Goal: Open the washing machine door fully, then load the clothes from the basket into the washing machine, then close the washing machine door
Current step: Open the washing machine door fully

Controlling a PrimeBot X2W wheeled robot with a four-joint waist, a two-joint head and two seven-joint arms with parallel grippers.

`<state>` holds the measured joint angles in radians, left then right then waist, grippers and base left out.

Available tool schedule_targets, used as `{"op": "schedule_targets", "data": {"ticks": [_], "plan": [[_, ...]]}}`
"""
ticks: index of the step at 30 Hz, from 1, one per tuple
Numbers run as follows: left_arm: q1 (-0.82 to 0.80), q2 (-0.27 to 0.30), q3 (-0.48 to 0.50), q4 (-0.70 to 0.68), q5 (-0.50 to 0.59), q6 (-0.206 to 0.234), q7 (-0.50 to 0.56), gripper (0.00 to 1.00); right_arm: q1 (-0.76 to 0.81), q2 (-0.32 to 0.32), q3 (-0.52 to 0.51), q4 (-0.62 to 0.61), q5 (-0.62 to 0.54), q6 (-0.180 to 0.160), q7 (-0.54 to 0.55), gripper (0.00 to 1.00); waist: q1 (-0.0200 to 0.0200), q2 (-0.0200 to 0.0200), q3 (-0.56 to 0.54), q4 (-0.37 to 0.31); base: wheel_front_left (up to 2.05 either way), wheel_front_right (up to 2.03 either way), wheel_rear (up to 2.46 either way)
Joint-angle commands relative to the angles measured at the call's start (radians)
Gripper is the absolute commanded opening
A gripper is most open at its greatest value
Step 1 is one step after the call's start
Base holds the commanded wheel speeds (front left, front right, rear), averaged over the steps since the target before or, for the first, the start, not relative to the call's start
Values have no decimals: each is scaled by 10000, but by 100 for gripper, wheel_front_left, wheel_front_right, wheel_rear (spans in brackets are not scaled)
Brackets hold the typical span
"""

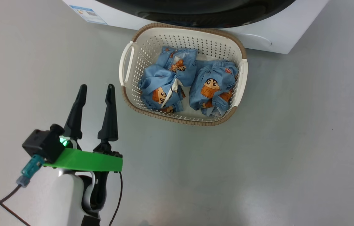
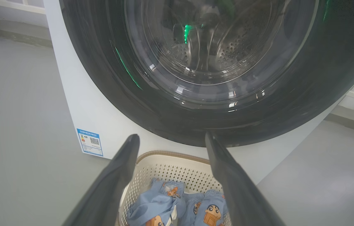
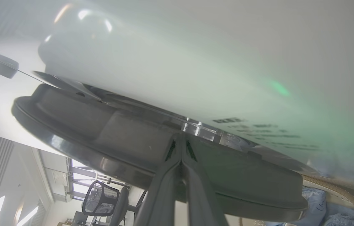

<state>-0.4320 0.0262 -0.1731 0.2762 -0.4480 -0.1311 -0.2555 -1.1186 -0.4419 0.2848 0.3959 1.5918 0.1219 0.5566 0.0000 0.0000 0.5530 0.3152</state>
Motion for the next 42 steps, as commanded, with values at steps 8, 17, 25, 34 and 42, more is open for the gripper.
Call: {"op": "schedule_targets", "data": {"ticks": [8,17,25,34,42], "plan": [[57,241,254,-221,4,4,-63,100,204,732,285,-515,-208,88,52,0,0,0,-16,62,0,0,0],[80,241,263,-205,-6,4,-63,100,322,777,356,-525,-174,88,229,0,0,0,-76,61,0,0,0],[70,241,306,-187,50,4,-63,100,388,883,407,-627,-117,88,372,0,0,0,-131,19,0,0,0],[165,241,409,-151,162,4,-63,100,802,970,536,-821,-46,88,666,0,0,0,-465,-104,0,0,0],[339,241,566,-107,301,4,-63,100,1415,1139,808,-1099,-17,88,1010,0,0,0,-890,-265,0,0,0]]}}
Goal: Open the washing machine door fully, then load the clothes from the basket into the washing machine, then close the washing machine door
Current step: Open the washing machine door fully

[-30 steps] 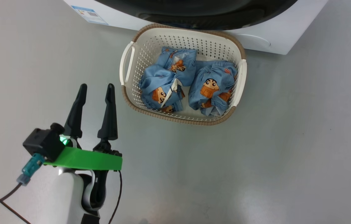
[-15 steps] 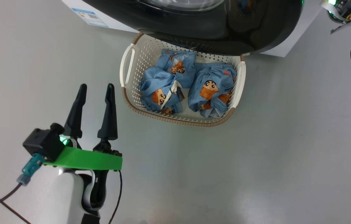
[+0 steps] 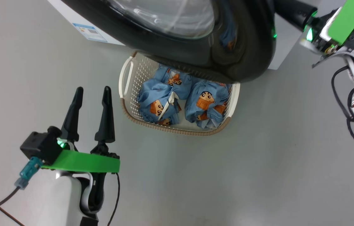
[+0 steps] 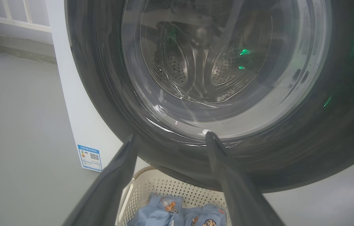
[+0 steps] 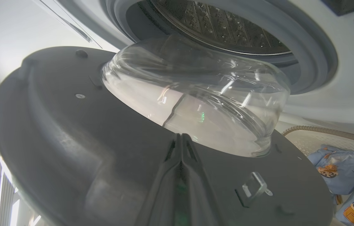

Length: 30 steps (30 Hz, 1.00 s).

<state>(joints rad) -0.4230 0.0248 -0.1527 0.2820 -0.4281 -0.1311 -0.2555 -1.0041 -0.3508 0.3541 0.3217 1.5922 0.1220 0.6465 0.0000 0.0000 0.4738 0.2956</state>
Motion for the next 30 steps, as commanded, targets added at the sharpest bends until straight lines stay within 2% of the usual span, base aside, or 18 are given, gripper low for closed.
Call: {"op": "schedule_targets", "data": {"ticks": [1,30], "plan": [[263,254,377,-158,115,4,-63,100,336,252,142,-397,-11,87,154,0,0,0,-144,-83,0,0,0],[1072,254,815,-27,445,4,-63,100,2394,936,547,-1313,136,87,1116,0,0,0,-1659,-257,0,0,0]]}}
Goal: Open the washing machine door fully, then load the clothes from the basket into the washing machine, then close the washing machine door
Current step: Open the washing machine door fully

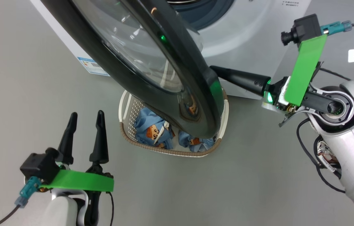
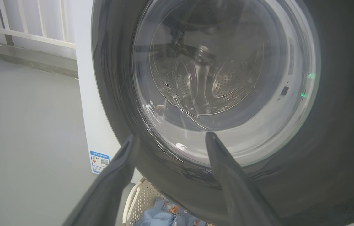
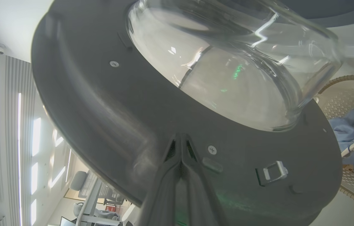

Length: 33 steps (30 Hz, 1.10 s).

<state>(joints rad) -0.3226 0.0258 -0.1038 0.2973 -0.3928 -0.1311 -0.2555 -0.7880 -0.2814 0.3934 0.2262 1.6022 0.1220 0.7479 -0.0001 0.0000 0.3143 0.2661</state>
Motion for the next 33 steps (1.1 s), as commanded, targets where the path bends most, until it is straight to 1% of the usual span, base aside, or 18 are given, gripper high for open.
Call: {"op": "schedule_targets", "data": {"ticks": [1,14,33], "plan": [[96,244,327,-183,98,4,-63,100,291,273,176,-376,13,87,124,0,1,0,-89,54,0,0,0],[325,244,249,-168,70,4,-63,100,838,871,570,-426,-108,87,421,0,1,0,-326,426,0,0,0],[648,244,241,-42,38,4,-63,100,1296,1596,796,-511,-121,87,728,0,1,0,-713,968,0,0,0]]}}
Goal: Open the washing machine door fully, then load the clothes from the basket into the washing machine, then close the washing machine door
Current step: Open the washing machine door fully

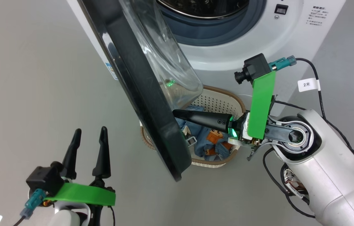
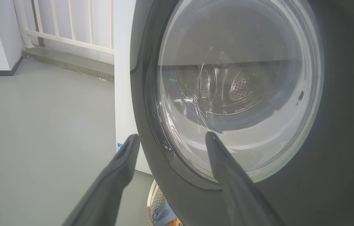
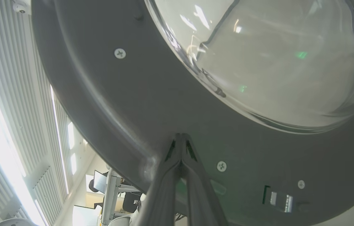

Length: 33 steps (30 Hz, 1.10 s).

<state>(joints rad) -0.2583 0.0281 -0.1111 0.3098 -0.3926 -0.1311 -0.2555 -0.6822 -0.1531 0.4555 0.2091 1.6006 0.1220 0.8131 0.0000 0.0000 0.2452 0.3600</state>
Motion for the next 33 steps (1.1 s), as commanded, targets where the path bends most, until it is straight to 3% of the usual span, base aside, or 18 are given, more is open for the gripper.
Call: {"op": "schedule_targets", "data": {"ticks": [1,15,16,17,22,25,26,27,33], "plan": [[15,221,319,-165,35,4,-63,100,251,343,176,-339,-103,87,85,0,0,0,-34,51,0,0,0],[123,221,422,-55,52,4,-63,100,514,339,-26,-296,-303,87,-75,0,0,0,-289,28,0,0,0],[132,221,449,-38,64,4,-63,100,551,305,-53,-299,-336,87,-126,5,0,0,-325,-12,0,0,0],[142,221,480,-24,80,4,-63,100,594,272,-77,-310,-363,87,-178,22,0,0,-352,-55,0,0,0],[179,221,599,99,201,4,-63,100,893,84,-239,-369,-437,87,-495,54,0,0,-521,-278,0,0,0],[149,221,636,211,259,4,-63,100,1117,11,-331,-419,-442,87,-718,91,0,0,-664,-430,0,0,0],[149,221,636,211,259,4,-63,100,1117,11,-331,-419,-442,87,-718,91,0,0,-664,-430,0,0,0],[142,221,678,243,276,4,-63,100,1195,-10,-365,-436,-450,87,-807,100,0,0,-714,-482,0,0,0],[270,241,885,272,417,4,-63,100,1582,-181,-531,-530,-523,87,-1281,100,0,0,-951,-818,0,0,0]]}}
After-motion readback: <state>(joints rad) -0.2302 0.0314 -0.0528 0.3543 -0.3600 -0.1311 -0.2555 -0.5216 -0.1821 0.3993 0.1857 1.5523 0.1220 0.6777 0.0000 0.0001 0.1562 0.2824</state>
